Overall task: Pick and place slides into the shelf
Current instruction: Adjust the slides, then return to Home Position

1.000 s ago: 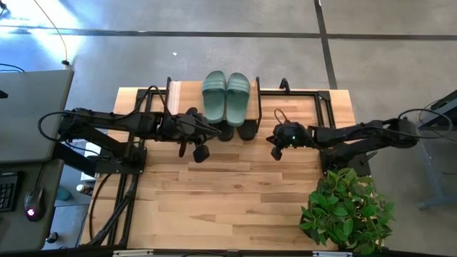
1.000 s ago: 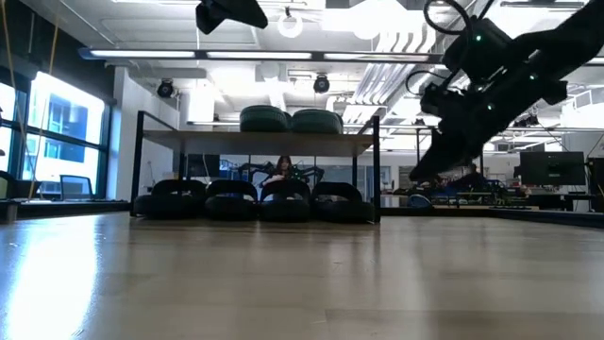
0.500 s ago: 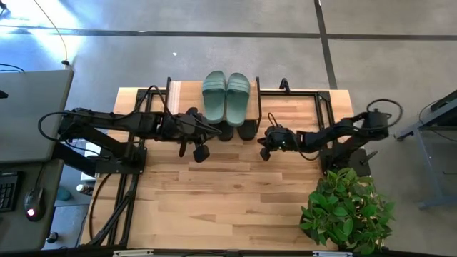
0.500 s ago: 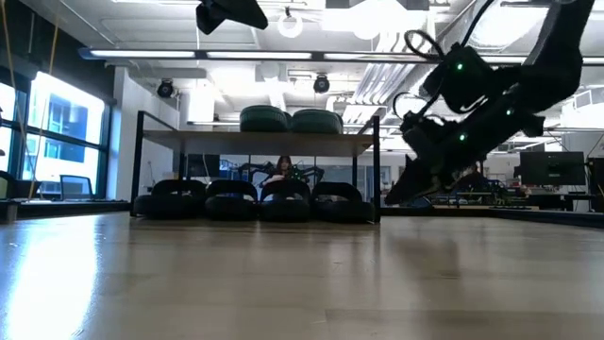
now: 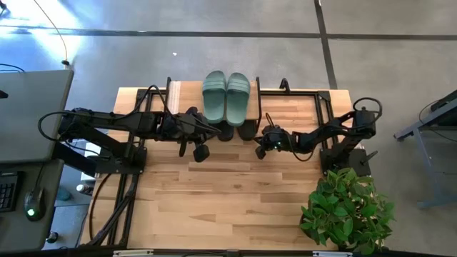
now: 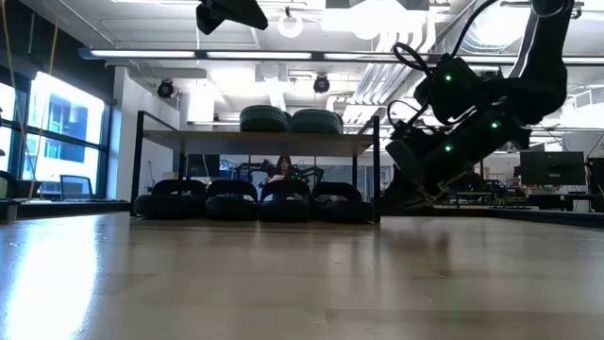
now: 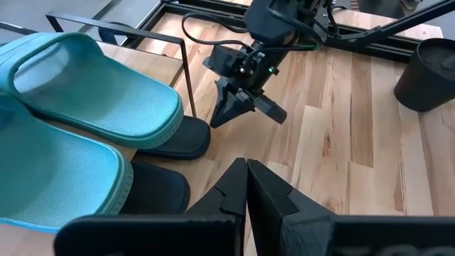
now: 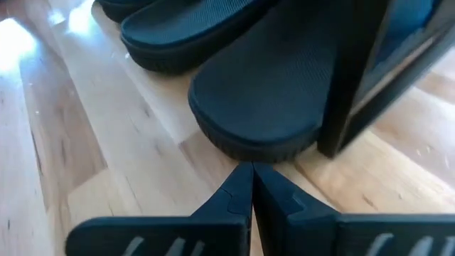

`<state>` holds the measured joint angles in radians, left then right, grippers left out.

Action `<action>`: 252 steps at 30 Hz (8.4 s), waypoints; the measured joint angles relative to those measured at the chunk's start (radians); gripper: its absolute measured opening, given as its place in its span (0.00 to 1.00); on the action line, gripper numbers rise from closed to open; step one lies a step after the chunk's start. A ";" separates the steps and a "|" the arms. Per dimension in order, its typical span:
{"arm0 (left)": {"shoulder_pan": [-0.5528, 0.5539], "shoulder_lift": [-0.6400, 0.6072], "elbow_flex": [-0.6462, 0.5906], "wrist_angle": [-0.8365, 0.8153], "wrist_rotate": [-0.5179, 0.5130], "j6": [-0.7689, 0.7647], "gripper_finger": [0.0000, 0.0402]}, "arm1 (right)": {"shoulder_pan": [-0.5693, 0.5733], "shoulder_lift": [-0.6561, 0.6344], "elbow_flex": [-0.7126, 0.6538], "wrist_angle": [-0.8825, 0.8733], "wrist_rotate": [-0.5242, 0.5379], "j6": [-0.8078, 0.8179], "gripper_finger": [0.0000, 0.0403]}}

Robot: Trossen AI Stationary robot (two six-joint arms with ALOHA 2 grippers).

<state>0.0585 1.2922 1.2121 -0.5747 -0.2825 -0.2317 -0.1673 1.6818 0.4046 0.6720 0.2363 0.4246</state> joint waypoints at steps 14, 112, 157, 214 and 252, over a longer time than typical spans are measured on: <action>0.000 0.000 0.000 -0.002 0.000 0.000 0.00 | 0.001 0.035 0.046 -0.019 0.018 0.008 0.00; 0.713 0.103 0.055 -0.063 0.421 -0.131 0.00 | 0.008 -0.616 0.052 -0.602 -0.205 -0.066 0.00; 0.086 -0.314 0.042 0.369 0.398 -0.014 0.00 | -0.005 -1.284 0.416 -0.695 -0.199 -0.085 0.00; 0.223 -1.255 -0.662 0.462 0.367 -0.113 0.00 | 0.004 -1.677 -0.019 -0.524 -0.233 0.028 0.00; 0.223 -1.286 -1.109 0.893 0.309 -0.196 0.00 | 0.005 -1.662 -0.188 -0.244 -0.198 0.099 0.00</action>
<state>0.2813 0.0063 0.1028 0.3181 0.0260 -0.4282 -0.1627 0.0194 0.2170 0.4276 0.0385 0.5236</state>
